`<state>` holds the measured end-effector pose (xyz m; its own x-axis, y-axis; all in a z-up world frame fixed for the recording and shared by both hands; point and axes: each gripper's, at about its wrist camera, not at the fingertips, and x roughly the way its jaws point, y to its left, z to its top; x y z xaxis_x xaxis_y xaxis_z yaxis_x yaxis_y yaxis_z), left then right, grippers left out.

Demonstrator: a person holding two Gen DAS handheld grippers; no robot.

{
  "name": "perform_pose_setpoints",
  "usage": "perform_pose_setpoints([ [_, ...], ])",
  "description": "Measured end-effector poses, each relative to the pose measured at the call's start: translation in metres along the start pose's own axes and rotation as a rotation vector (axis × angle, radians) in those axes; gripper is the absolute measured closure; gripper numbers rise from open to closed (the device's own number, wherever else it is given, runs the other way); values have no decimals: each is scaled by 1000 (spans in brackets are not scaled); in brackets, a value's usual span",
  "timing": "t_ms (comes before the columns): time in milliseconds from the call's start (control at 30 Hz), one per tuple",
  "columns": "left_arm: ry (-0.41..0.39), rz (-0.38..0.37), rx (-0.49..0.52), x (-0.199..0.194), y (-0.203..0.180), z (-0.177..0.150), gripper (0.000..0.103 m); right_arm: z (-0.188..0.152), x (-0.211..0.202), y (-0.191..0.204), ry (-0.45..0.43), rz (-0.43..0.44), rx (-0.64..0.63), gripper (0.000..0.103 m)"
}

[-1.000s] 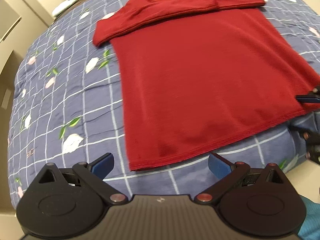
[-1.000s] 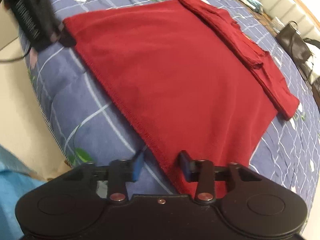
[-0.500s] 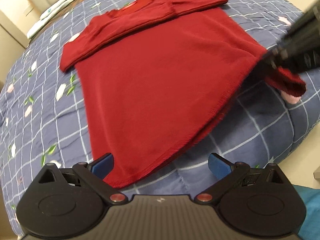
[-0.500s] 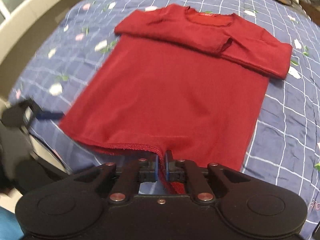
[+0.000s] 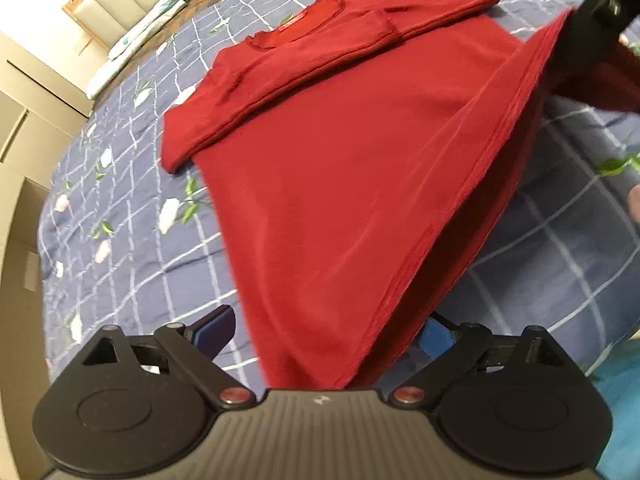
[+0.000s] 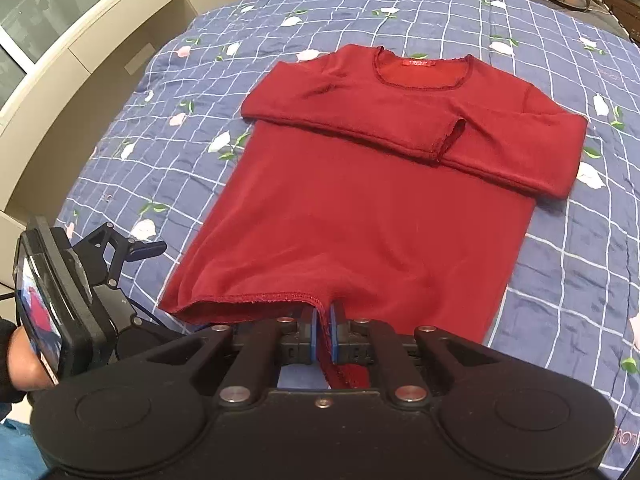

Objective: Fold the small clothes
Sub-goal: 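Grasp the hem with the left gripper while the right gripper grasps the hem too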

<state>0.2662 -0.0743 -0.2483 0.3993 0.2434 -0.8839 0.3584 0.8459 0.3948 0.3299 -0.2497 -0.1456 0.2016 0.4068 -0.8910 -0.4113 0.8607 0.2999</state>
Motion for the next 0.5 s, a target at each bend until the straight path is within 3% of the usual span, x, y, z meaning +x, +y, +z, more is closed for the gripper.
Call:
perform_pose_setpoints([
  [133, 16, 25, 24, 1, 5, 2, 22, 7, -1, -10, 10, 30, 10, 97],
  [200, 14, 29, 35, -1, 7, 5, 43, 12, -2, -15, 16, 43, 3, 97],
  [233, 8, 27, 38, -3, 9, 7, 49, 13, -2, -17, 17, 49, -2, 97],
  [300, -8, 22, 33, -8, 13, 11, 75, 18, -2, -22, 20, 66, -9, 97],
  [367, -22, -1, 8, -15, 20, 16, 88, 23, -3, -27, 19, 76, -16, 97],
  [500, -24, -10, -46, -22, 40, 33, 98, 35, -5, -39, 12, 80, -34, 97],
])
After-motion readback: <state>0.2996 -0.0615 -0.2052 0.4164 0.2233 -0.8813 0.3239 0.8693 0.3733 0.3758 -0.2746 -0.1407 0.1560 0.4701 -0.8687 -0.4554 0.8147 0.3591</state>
